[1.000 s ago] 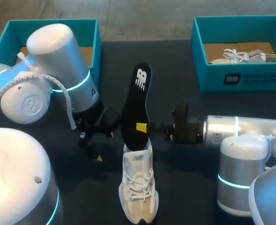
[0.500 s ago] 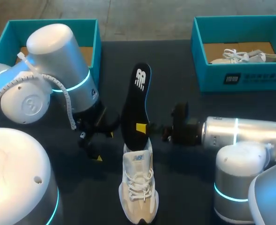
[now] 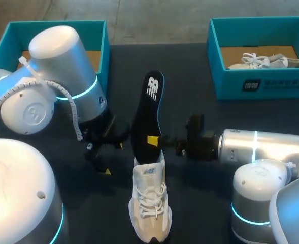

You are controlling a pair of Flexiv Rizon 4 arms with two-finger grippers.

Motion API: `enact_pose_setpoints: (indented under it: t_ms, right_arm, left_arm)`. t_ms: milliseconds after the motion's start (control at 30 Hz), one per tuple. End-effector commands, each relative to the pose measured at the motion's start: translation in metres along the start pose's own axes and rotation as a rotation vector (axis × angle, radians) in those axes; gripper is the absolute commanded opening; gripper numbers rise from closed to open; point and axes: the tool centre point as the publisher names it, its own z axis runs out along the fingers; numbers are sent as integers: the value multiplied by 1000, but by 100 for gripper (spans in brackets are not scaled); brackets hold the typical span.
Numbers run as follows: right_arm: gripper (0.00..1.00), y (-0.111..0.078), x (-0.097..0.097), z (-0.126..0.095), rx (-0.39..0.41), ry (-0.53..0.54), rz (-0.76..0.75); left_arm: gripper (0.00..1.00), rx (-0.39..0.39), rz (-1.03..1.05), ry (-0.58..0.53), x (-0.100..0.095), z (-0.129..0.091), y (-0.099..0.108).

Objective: Take the shoe out of the shoebox, open the shoe tongue, remove and reinsert the insole, then place the shoe into the shoebox

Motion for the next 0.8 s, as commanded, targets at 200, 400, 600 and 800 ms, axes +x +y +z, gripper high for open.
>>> enact_pose_setpoints:
  t_ms: [200,400,600,800]
  right_arm:
    - [0,-4,0,-2,16,-10,10]
    - [0,-5,0,-1,12,-10,12]
    - [0,-7,-1,-1,15,-8,17]
    - [0,-11,-1,-3,14,-4,23]
  left_arm:
    - [100,0,0,-3,2,0,0]
    - [100,0,0,-3,2,0,0]
    - [100,0,0,-3,2,0,0]
    - [100,0,0,-3,2,0,0]
